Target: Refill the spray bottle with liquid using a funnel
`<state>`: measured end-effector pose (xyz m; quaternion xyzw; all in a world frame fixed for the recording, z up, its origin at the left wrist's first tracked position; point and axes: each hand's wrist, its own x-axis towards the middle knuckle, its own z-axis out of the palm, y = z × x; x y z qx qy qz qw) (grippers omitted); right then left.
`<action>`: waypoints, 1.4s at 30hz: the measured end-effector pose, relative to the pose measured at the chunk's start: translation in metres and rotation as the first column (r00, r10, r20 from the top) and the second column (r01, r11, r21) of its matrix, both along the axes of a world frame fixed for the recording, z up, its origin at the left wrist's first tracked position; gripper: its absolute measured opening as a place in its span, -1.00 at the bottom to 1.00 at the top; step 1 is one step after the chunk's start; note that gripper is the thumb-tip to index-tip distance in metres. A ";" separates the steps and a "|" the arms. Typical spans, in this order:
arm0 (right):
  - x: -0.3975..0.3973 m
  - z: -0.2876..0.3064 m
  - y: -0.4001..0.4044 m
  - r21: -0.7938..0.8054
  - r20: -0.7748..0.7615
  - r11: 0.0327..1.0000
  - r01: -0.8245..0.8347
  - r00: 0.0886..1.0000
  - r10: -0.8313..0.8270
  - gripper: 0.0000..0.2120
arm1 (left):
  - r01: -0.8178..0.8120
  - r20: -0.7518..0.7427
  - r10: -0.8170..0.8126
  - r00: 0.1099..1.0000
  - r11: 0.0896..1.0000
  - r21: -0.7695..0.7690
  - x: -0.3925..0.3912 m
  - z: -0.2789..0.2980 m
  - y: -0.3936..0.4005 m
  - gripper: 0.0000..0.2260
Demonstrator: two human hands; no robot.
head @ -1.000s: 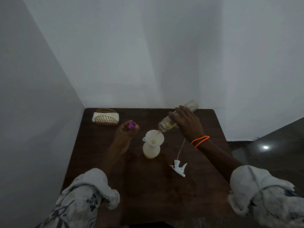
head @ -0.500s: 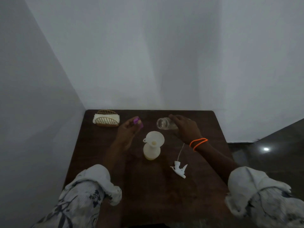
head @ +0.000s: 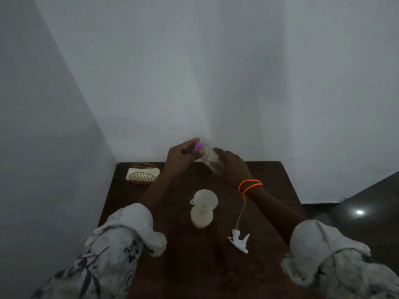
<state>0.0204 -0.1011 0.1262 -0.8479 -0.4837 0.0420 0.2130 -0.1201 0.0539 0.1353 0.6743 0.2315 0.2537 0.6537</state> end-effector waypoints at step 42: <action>-0.005 0.059 0.038 0.275 -0.533 0.944 0.180 0.846 -0.005 -0.47 | -0.114 0.069 0.109 0.992 0.991 0.074 0.043 0.077 0.021 -0.63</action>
